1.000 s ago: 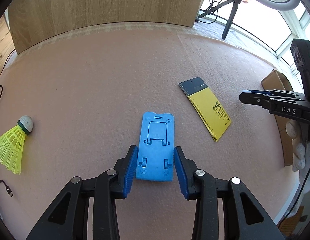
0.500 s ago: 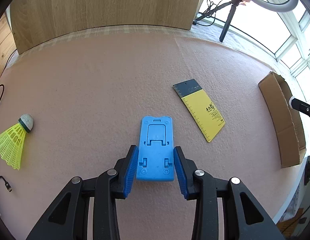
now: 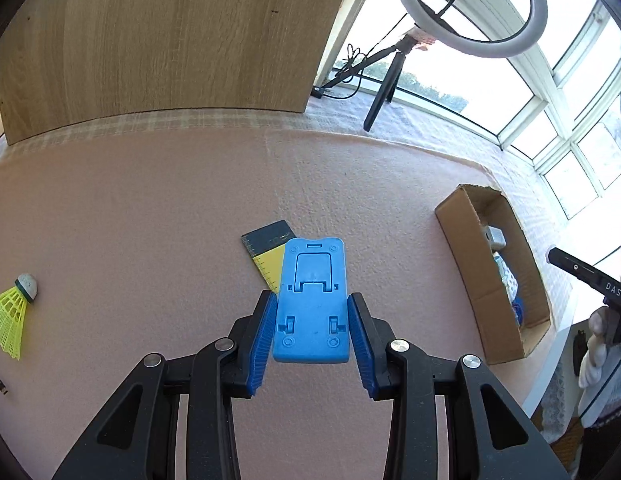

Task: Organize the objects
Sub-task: 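Carry the phone stand and eraser into the box and open both grippers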

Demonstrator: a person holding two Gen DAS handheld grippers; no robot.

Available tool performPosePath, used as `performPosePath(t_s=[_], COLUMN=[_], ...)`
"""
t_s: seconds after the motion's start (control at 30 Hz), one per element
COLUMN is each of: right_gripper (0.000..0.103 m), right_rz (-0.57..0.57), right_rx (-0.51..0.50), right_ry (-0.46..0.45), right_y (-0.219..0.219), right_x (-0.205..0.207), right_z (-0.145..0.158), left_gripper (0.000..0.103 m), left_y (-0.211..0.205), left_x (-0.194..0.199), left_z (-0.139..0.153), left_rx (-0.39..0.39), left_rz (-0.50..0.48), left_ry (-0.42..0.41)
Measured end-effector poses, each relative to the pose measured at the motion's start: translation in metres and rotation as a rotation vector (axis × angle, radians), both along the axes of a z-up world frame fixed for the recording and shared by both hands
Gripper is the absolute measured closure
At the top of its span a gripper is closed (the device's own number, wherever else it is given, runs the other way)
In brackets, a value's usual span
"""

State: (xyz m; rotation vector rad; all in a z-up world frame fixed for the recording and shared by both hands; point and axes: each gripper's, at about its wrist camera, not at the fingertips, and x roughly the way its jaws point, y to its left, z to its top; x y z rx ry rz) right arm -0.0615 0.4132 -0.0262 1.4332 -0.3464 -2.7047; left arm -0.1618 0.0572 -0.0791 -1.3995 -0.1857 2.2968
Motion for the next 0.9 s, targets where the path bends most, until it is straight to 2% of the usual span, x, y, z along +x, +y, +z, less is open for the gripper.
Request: performPosePath(t_s=[0.17,0.4,0.63,0.9], right_gripper=[0.081,0.081,0.081,0.081], right_rz=[-0.051,-0.092,-0.108,-0.137], right_rx=[0.009,0.010,0.007,-0.007], right_ry=[-0.003,-0.017,-0.051,-0.087], right_y=[0.025,0.052,0.068,0.084], right_x=[0.013,0.032,0.049,0.060], right_z=[0.001,-0.005,-0.019,-0.037], left_gripper=[0.064,0.064,0.064,0.064], left_y=[0.052,0.136,0.216,0.285], left_x=[-0.004,-0.012,-0.017,-0.019], left_z=[0.020,0.031,0.027,0.012], left_rx=[0.024,0.037,0.026,-0.010], left_rz=[-0.080,-0.196,-0.292,-0.364], left_ry=[0.037,0.063,0.076,0.070])
